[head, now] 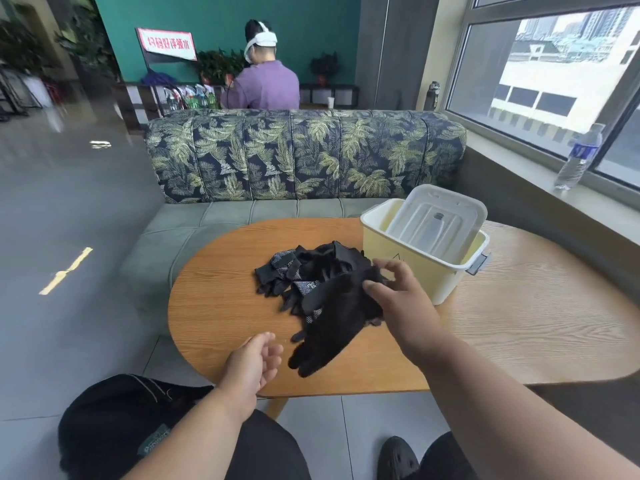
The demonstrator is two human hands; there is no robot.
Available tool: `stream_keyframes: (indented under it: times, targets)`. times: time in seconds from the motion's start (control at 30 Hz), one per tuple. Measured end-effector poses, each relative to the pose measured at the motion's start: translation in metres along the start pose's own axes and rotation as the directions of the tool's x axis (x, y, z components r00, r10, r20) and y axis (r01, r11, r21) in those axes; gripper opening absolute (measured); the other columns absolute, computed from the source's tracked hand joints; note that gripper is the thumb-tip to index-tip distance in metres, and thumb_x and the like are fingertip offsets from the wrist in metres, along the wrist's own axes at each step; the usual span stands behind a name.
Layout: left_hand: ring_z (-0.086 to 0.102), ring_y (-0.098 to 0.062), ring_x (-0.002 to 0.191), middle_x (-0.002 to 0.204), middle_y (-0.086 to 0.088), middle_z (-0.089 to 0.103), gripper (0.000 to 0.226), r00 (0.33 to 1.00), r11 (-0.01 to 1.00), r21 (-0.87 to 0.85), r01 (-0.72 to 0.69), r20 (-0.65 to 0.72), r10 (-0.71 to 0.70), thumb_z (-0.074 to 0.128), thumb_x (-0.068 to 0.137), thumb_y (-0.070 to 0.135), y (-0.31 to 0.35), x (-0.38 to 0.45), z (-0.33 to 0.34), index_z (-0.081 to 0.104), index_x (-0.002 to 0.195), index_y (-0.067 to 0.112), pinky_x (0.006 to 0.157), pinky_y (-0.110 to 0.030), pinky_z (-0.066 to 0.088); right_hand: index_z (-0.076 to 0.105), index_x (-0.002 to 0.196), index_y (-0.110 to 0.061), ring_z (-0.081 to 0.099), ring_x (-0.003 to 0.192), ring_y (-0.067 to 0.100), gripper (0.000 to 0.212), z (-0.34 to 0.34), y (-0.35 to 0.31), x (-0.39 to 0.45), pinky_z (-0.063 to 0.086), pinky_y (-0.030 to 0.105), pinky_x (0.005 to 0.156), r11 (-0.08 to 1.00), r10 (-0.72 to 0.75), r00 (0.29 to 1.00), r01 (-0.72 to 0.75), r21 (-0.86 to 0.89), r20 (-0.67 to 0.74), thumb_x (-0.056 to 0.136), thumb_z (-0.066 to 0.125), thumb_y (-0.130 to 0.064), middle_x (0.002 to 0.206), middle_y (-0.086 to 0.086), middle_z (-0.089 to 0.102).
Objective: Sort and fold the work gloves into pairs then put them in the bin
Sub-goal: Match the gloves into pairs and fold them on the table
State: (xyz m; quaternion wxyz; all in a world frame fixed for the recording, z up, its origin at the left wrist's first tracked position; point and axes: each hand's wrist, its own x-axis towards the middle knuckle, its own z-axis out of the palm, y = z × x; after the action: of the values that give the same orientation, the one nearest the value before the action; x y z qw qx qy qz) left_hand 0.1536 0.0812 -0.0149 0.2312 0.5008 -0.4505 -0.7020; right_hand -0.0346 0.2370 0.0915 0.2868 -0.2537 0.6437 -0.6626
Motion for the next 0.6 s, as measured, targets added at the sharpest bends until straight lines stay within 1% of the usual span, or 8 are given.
stream_keyframes:
  times: [0.03, 0.1, 0.23, 0.33, 0.43, 0.5, 0.53, 0.6]
  targets:
    - [0.067, -0.017, 0.082, 0.099, -0.006, 0.077, 0.018, 1.0, 1.0, -0.001, -0.004, -0.01, 0.004, 0.058, 0.101, 0.028, 0.001, 0.0, -0.001, 0.07, 0.11, 0.017, 0.079, -0.034, 0.054, 0.056, 0.127, -0.027, 0.075, 0.087, 0.021, 0.031, -0.007, 0.004, -0.001, 0.061, 0.035, 0.062, 1.0, 0.027, 0.999, -0.027, 0.006, -0.041, 0.102, 0.063, -0.01, 0.105, 0.003, 0.076]
    - [0.068, -0.018, 0.087, 0.103, -0.006, 0.077, 0.017, 1.0, 0.999, 0.031, -0.024, -0.015, 0.025, 0.057, 0.102, 0.028, 0.001, 0.0, -0.004, 0.069, 0.112, 0.019, 0.079, -0.033, 0.054, 0.054, 0.137, -0.025, 0.073, 0.089, 0.026, 0.039, -0.026, 0.029, 0.001, 0.062, 0.043, 0.066, 0.98, 0.103, 0.98, -0.129, -0.151, -0.172, 0.101, 0.063, -0.013, 0.107, -0.003, 0.068]
    - [0.066, -0.019, 0.093, 0.108, -0.007, 0.074, 0.017, 0.997, 0.984, 0.158, -0.079, -0.004, 0.081, 0.055, 0.103, 0.024, -0.004, 0.0, -0.004, 0.067, 0.113, 0.018, 0.08, -0.031, 0.054, 0.052, 0.143, -0.021, 0.07, 0.072, 0.028, 0.044, -0.071, 0.094, -0.002, 0.062, 0.042, 0.063, 0.748, 0.219, 0.91, -0.389, -0.538, -0.352, 0.099, 0.059, -0.019, 0.089, 0.002, 0.066]
    - [0.063, -0.018, 0.092, 0.106, -0.007, 0.072, 0.015, 0.991, 0.962, 0.242, -0.131, 0.027, 0.128, 0.054, 0.103, 0.021, -0.005, -0.002, 0.002, 0.067, 0.109, 0.017, 0.083, -0.032, 0.052, 0.049, 0.144, -0.027, 0.07, 0.065, 0.028, 0.045, -0.089, 0.109, -0.002, 0.061, 0.044, 0.063, 0.668, 0.202, 0.907, -0.403, -0.626, -0.368, 0.1, 0.055, -0.02, 0.084, 0.002, 0.068]
    - [0.064, -0.02, 0.097, 0.108, -0.006, 0.071, 0.016, 0.985, 0.927, 0.333, -0.172, 0.084, 0.153, 0.052, 0.102, 0.019, -0.007, -0.002, 0.012, 0.067, 0.107, 0.019, 0.09, -0.035, 0.051, 0.043, 0.148, -0.03, 0.068, 0.066, 0.024, 0.049, -0.098, 0.108, 0.004, 0.057, 0.036, 0.056, 0.654, 0.217, 0.922, -0.382, -0.653, -0.321, 0.101, 0.053, -0.019, 0.09, 0.0, 0.066]
    - [0.064, -0.022, 0.1, 0.108, -0.006, 0.071, 0.015, 0.98, 0.902, 0.386, -0.195, 0.105, 0.167, 0.054, 0.1, 0.018, -0.009, -0.002, 0.014, 0.067, 0.106, 0.021, 0.094, -0.038, 0.051, 0.044, 0.147, -0.029, 0.068, 0.067, 0.02, 0.049, -0.098, 0.106, 0.006, 0.051, 0.03, 0.053, 0.598, 0.224, 0.919, -0.393, -0.699, -0.325, 0.099, 0.054, -0.023, 0.097, 0.003, 0.066]
    - [0.064, -0.022, 0.102, 0.107, -0.005, 0.071, 0.014, 0.978, 0.888, 0.41, -0.206, 0.118, 0.172, 0.055, 0.099, 0.018, -0.01, -0.002, 0.016, 0.067, 0.105, 0.022, 0.095, -0.038, 0.051, 0.046, 0.146, -0.028, 0.068, 0.072, 0.019, 0.05, -0.099, 0.105, 0.006, 0.05, 0.03, 0.056, 0.56, 0.206, 0.916, -0.399, -0.726, -0.344, 0.097, 0.055, -0.025, 0.1, 0.003, 0.066]
    - [0.064, -0.02, 0.102, 0.105, -0.003, 0.07, 0.012, 0.973, 0.866, 0.447, -0.223, 0.149, 0.174, 0.058, 0.098, 0.019, -0.011, -0.002, 0.019, 0.065, 0.107, 0.023, 0.091, -0.035, 0.051, 0.049, 0.145, -0.027, 0.067, 0.095, 0.023, 0.053, -0.101, 0.104, 0.007, 0.055, 0.034, 0.077, 0.451, 0.111, 0.926, -0.371, -0.812, -0.361, 0.092, 0.057, -0.029, 0.117, 0.004, 0.065]
